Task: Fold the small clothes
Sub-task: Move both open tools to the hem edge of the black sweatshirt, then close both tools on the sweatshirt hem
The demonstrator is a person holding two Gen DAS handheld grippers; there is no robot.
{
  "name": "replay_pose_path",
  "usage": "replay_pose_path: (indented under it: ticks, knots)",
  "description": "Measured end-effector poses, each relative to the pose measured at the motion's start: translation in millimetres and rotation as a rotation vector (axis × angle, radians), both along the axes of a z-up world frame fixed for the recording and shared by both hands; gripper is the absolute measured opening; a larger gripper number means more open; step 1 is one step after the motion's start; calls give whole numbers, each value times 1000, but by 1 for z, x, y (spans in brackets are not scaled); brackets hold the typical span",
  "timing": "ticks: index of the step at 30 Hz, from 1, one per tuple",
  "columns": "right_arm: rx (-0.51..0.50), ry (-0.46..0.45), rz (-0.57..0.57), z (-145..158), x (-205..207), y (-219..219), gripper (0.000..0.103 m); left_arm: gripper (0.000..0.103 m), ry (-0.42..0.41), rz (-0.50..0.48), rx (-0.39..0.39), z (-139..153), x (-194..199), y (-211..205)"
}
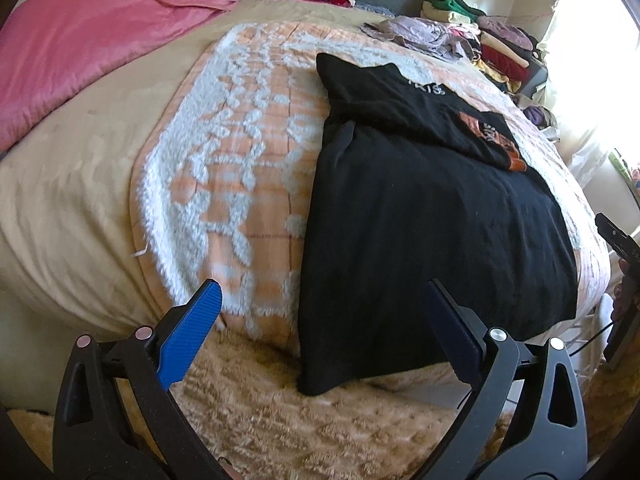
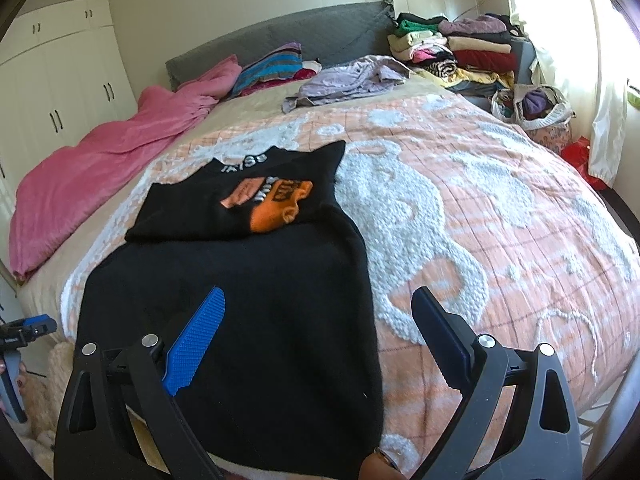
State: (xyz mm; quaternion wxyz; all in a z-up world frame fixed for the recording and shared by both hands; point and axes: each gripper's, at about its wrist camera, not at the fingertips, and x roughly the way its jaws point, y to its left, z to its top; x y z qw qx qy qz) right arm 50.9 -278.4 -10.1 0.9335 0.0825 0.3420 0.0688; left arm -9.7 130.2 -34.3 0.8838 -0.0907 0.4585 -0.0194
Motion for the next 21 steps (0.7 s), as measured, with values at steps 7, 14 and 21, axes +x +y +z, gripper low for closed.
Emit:
replay_pose_path:
  ticks: [7,14,21]
  knots:
    - [-1,32,-15,-11,-11,-15,94,93,28,-5,-19,-13,-10,-1]
    - [-18,66,-17,-21,-19,-23,94,78,66,-19,-43,-27,-17,-3]
    - [-31,91,13,-27,-24,-21,94,50,117,-33,-77,-39,-17,-8]
